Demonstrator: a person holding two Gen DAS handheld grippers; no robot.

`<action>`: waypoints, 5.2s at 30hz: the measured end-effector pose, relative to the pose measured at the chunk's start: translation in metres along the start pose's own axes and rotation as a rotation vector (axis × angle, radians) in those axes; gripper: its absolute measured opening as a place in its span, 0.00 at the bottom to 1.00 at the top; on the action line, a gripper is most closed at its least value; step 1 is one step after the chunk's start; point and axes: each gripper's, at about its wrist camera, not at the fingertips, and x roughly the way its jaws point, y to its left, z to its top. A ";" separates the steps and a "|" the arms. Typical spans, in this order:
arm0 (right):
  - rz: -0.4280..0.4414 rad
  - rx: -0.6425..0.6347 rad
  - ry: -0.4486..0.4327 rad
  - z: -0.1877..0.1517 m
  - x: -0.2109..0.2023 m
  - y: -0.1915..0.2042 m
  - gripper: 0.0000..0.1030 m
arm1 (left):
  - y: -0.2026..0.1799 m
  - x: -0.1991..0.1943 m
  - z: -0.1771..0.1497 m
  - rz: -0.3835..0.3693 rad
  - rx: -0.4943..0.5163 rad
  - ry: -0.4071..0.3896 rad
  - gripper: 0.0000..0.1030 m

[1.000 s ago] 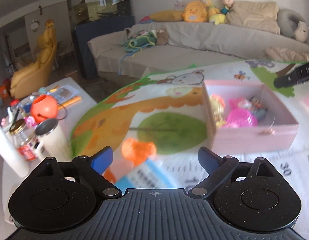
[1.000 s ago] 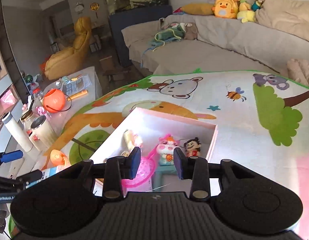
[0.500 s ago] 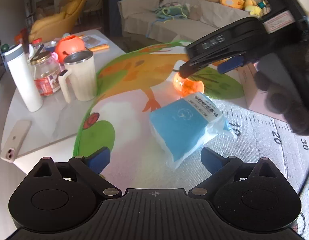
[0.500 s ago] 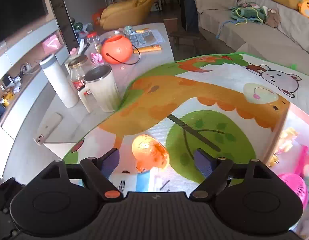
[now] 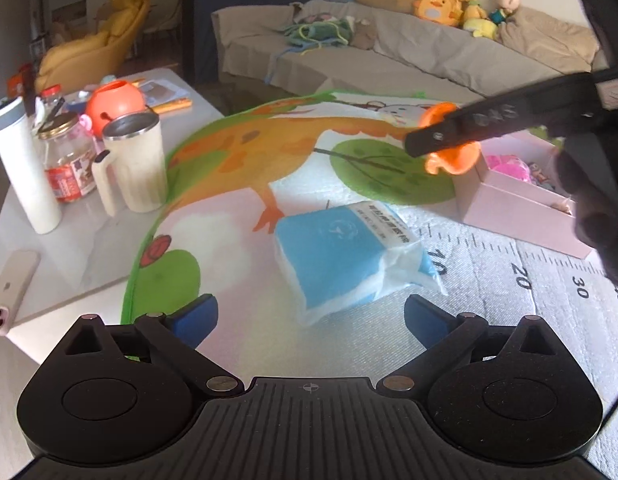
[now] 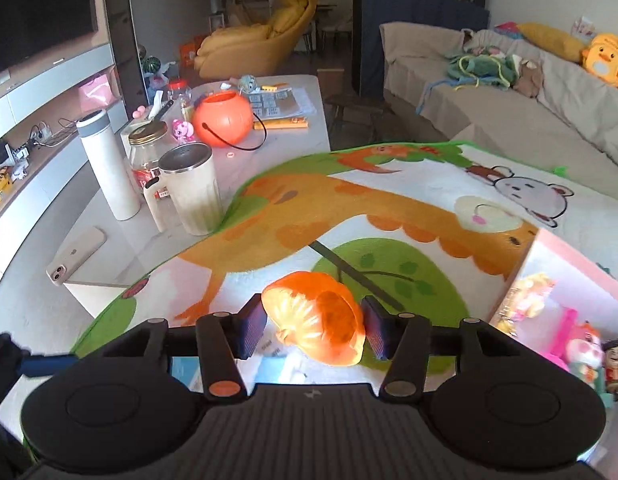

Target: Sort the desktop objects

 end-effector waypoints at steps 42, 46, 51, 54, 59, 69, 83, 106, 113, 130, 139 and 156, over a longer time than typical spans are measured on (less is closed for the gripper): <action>-0.235 0.068 -0.103 -0.023 0.004 -0.098 0.72 | -0.053 0.034 0.017 -0.002 0.250 -0.018 1.00; -0.180 0.046 -0.149 -0.040 -0.041 -0.083 0.84 | -0.058 0.056 0.022 0.006 0.225 0.009 1.00; -0.111 0.022 -0.094 -0.075 -0.074 -0.064 0.85 | -0.060 0.062 0.020 0.007 0.149 0.029 0.71; -0.063 -0.023 -0.061 -0.096 -0.082 -0.046 0.88 | -0.055 0.054 0.012 0.000 0.126 0.048 0.62; -0.054 -0.160 -0.021 -0.124 -0.068 -0.005 0.89 | -0.045 0.023 -0.013 -0.020 0.104 0.085 0.61; -0.083 -0.100 -0.009 -0.137 -0.035 0.000 0.56 | -0.047 -0.011 -0.045 -0.034 0.065 0.095 0.79; -0.051 -0.103 0.019 -0.149 -0.101 0.017 0.44 | -0.055 -0.013 -0.038 -0.003 0.101 0.067 0.57; -0.116 0.122 -0.233 0.022 -0.122 -0.097 0.44 | -0.112 0.049 0.148 -0.109 0.266 -0.293 0.57; -0.085 0.181 -0.148 0.015 -0.049 -0.117 0.45 | -0.082 0.078 0.126 -0.071 0.208 -0.193 0.78; -0.134 0.250 -0.036 -0.127 -0.055 -0.045 1.00 | -0.061 0.045 -0.014 0.031 -0.009 -0.029 1.00; -0.302 0.253 -0.020 -0.162 -0.039 -0.047 1.00 | -0.074 0.061 -0.009 0.143 -0.012 -0.050 1.00; -0.326 0.245 -0.065 -0.167 -0.041 -0.043 1.00 | -0.073 0.059 -0.013 0.145 -0.016 -0.061 1.00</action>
